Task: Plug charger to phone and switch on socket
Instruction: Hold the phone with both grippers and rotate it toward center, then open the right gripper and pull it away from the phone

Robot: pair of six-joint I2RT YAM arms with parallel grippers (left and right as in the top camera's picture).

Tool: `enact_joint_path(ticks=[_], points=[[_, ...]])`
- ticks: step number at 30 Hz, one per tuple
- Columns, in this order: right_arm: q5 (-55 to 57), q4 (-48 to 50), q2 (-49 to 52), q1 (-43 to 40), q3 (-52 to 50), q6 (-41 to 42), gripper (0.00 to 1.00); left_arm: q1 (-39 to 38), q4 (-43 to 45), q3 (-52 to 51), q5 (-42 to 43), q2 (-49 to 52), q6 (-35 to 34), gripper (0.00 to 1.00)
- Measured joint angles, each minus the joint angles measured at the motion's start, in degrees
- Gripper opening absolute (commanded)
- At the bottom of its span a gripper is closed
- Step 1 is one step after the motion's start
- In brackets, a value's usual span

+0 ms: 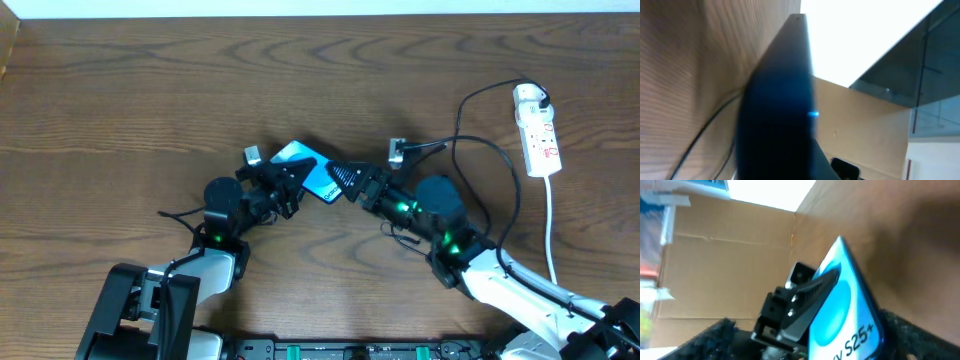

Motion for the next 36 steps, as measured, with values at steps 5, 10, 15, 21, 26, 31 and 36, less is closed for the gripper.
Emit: enact_joint_path(ticks=[5, 10, 15, 21, 26, 31, 36], points=[[0.3, -0.5, 0.0, -3.7, 0.0, -7.7, 0.99, 1.3, -7.5, 4.0, -1.0, 0.0, 1.3, 0.07], [0.4, -8.5, -1.1, -6.8, 0.1, -11.5, 0.99, 1.6, -21.0, 13.0, -0.9, 0.0, 5.0, 0.08], [1.0, -17.7, -4.9, -9.6, 0.1, -14.1, 0.99, 1.6, -30.9, 21.2, 1.9, 0.1, 9.3, 0.07], [5.8, -34.8, -13.1, -11.2, 0.9, -14.4, 0.99, 1.6, -35.1, 26.6, 7.5, 0.1, 12.3, 0.08], [13.7, -60.1, -18.4, -11.3, 7.6, -14.4, 0.99, 2.6, -35.4, 26.8, 14.3, 0.4, 13.7, 0.08], [21.6, -77.6, -19.1, -11.3, 19.7, -14.4, 0.99, 4.2, -35.5, 26.8, 21.8, 1.6, 14.9, 0.07], [24.6, -77.7, -19.8, -11.3, 23.5, -14.5, 0.99, 4.5, -35.5, 26.8, 27.8, 2.3, 17.9, 0.07]])
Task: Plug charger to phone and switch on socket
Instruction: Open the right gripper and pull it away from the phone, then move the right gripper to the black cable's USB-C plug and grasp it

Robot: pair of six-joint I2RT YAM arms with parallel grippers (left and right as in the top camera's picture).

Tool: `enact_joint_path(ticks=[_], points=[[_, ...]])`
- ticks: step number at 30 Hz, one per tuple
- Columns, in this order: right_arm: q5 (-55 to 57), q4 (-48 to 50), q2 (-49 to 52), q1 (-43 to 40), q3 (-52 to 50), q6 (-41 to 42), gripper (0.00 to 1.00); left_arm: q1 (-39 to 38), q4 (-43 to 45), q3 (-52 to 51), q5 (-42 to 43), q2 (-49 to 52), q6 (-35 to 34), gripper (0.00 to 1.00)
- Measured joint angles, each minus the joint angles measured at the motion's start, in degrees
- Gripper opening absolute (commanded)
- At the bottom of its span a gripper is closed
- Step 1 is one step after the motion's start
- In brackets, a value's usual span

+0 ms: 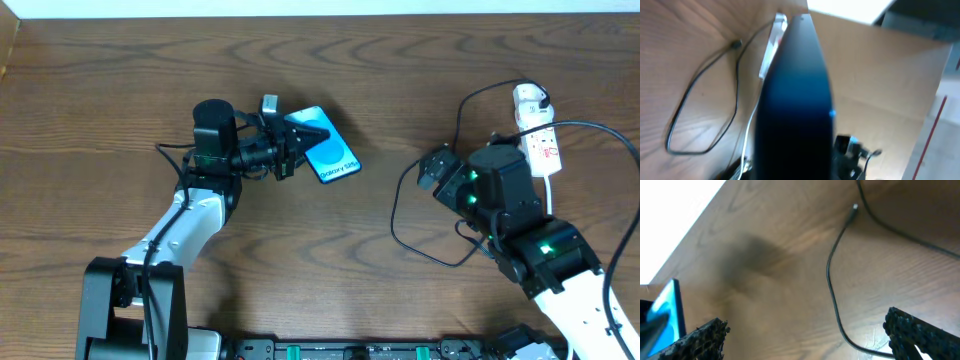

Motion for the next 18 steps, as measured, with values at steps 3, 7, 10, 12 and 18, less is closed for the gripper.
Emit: enact_joint_path(ticks=[3, 7, 10, 12, 18], points=[[1.2, -0.5, 0.3, 0.0, 0.0, 0.0, 0.99, 0.0, 0.0, 0.0, 2.7, 0.0, 1.0, 0.08], [3.4, 0.8, 2.2, 0.0, 0.0, -0.5, 0.88, 0.0, 0.0, 0.0, 4.7, 0.0, 1.8, 0.07], [3.4, 2.3, 5.5, 0.0, 0.0, -0.6, 0.85, 0.0, 0.0, 0.0, 5.5, 0.0, 2.4, 0.07], [2.6, 1.3, 9.1, -0.1, 0.9, -0.6, 0.81, 0.0, 0.0, 0.0, 5.6, 0.0, 2.9, 0.07], [0.5, -8.4, 24.4, -1.8, 12.4, -0.6, 0.71, 0.0, 0.1, 0.0, 5.8, 0.0, 3.3, 0.07]])
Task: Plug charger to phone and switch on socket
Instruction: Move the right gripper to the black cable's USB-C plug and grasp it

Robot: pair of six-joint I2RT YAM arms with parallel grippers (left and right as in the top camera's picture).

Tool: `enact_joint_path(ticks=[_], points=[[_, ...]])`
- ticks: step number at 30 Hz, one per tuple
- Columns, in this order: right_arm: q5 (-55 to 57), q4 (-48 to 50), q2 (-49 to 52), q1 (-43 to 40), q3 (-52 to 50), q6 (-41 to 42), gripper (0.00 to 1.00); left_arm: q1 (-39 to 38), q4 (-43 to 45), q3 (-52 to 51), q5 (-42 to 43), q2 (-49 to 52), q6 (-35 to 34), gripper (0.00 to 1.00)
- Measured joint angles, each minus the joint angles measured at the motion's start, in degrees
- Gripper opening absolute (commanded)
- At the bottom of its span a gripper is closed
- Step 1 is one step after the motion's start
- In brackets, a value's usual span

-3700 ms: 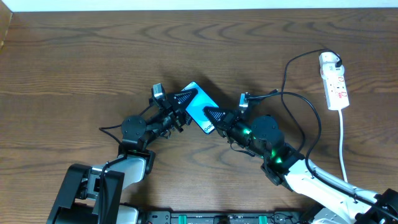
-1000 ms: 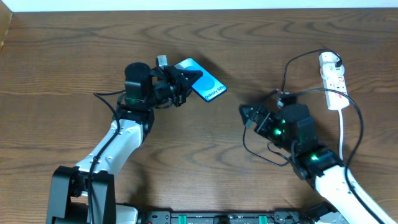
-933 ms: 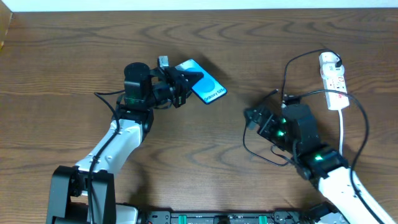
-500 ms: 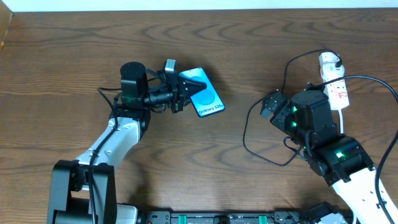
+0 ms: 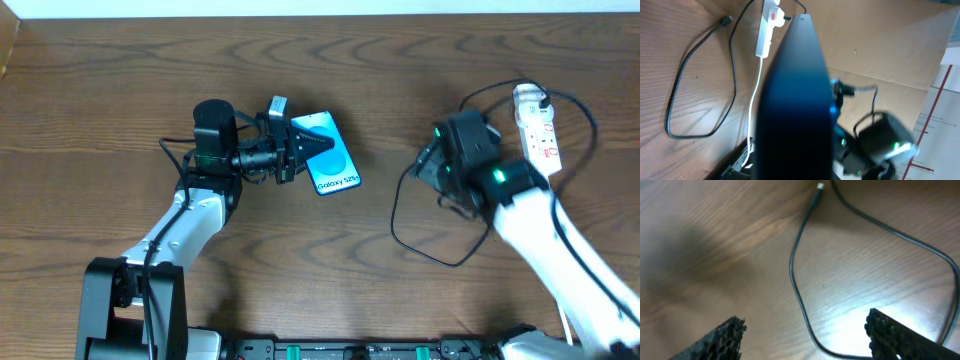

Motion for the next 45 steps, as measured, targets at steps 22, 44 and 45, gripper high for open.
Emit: enact_joint_path(ticks=[22, 44, 45], points=[[0.8, 0.0, 30.2, -2.0, 15.6, 4.5, 0.62, 0.0, 0.0, 0.0, 0.9, 0.0, 0.2, 0.08], [1.3, 5.7, 35.3, -5.6, 15.8, 4.9, 0.4, 0.0, 0.0, 0.0, 1.0, 0.0, 0.2, 0.08], [1.3, 5.7, 35.3, -5.6, 15.8, 4.9, 0.39, 0.0, 0.0, 0.0, 1.0, 0.0, 0.2, 0.07]])
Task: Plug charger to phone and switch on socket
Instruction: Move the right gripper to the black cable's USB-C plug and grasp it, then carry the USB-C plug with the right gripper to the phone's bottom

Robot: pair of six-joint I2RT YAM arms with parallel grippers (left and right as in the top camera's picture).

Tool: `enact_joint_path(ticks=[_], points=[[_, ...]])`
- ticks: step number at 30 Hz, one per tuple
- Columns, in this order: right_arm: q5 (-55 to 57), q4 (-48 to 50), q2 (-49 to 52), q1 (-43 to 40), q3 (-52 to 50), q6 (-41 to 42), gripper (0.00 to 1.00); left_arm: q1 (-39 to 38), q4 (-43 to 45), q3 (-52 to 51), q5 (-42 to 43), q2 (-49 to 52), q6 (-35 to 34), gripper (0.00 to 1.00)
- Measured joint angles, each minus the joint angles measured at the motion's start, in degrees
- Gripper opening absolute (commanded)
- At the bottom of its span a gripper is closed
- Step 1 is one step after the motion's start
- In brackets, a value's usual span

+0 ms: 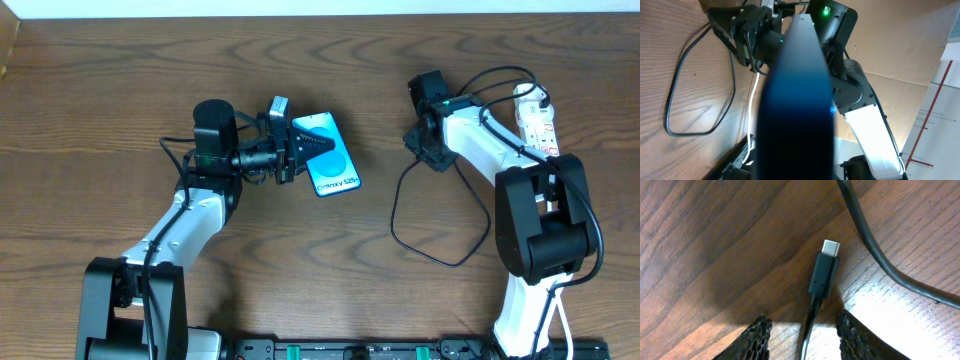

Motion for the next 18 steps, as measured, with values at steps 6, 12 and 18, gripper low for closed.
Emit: enact_joint_path(ticks=[6, 12, 18], points=[[-0.2, -0.2, 0.0, 0.7, 0.0, 0.0, 0.31, 0.0, 0.0, 0.0, 0.0, 0.0, 0.0, 0.07], [-1.2, -0.2, 0.1, 1.5, 0.0, -0.2, 0.13, 0.0, 0.0, 0.0, 0.0, 0.0, 0.0, 0.08], [-2.3, -0.3, 0.3, 1.5, 0.1, -2.2, 0.01, 0.0, 0.0, 0.0, 0.0, 0.0, 0.0, 0.08]])
